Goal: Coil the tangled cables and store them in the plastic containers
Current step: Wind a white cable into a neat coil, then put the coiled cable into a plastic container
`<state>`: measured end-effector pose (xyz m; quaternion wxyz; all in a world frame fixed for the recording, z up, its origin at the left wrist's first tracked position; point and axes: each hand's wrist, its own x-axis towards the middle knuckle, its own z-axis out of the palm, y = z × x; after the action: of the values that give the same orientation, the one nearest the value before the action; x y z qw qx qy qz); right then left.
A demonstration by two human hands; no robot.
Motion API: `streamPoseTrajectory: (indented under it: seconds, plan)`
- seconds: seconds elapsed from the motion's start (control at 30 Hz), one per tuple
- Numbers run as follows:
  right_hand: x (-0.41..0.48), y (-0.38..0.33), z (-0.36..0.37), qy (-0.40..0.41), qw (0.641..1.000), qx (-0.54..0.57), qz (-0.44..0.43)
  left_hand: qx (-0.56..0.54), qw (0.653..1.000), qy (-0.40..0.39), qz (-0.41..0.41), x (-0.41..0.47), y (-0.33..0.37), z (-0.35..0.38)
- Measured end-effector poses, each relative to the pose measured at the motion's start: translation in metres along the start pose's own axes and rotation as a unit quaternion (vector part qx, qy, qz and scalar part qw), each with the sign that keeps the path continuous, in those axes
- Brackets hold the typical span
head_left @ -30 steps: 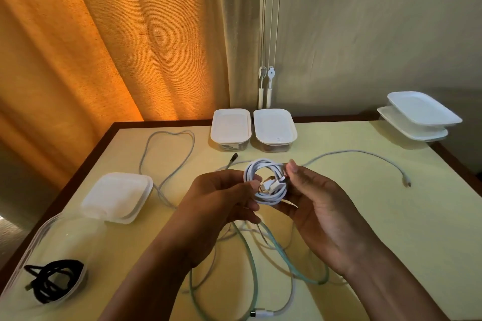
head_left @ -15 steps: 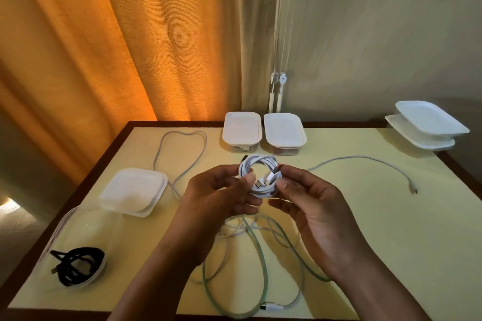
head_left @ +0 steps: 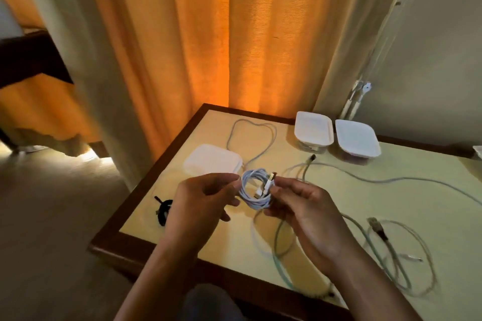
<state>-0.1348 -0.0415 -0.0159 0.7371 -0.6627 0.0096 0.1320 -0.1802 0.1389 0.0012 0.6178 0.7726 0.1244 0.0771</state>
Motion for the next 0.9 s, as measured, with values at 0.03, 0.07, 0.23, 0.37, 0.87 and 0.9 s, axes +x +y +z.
streamPoseTrajectory:
  seconds: [0.03, 0.07, 0.23, 0.37, 0.87, 0.9]
  plan:
    - [0.003, 0.003, 0.009, -0.008, 1.0, -0.012, 0.004, 0.024, 1.0, 0.009, 0.008, 0.0, -0.003, -0.009]
    - [0.005, 0.006, 0.016, -0.014, 1.0, -0.026, 0.007, 0.048, 0.999, 0.019, 0.009, 0.0, -0.005, -0.015]
    - [0.027, 0.014, 0.063, -0.028, 0.991, -0.131, -0.014, 0.165, 0.986, 0.033, -0.002, 0.013, -0.022, -0.057]
    - [0.055, 0.012, 0.1, -0.046, 0.968, -0.239, -0.063, 0.23, 0.972, 0.051, -0.022, 0.037, -0.031, -0.087]
    - [0.094, 0.05, 0.136, -0.036, 0.77, -0.613, -0.176, 0.312, 0.945, 0.059, -0.084, 0.072, -0.074, -0.093]
    - [0.093, 0.051, 0.135, -0.027, 0.763, -0.618, -0.189, 0.311, 0.945, 0.064, -0.081, 0.071, -0.075, -0.09]
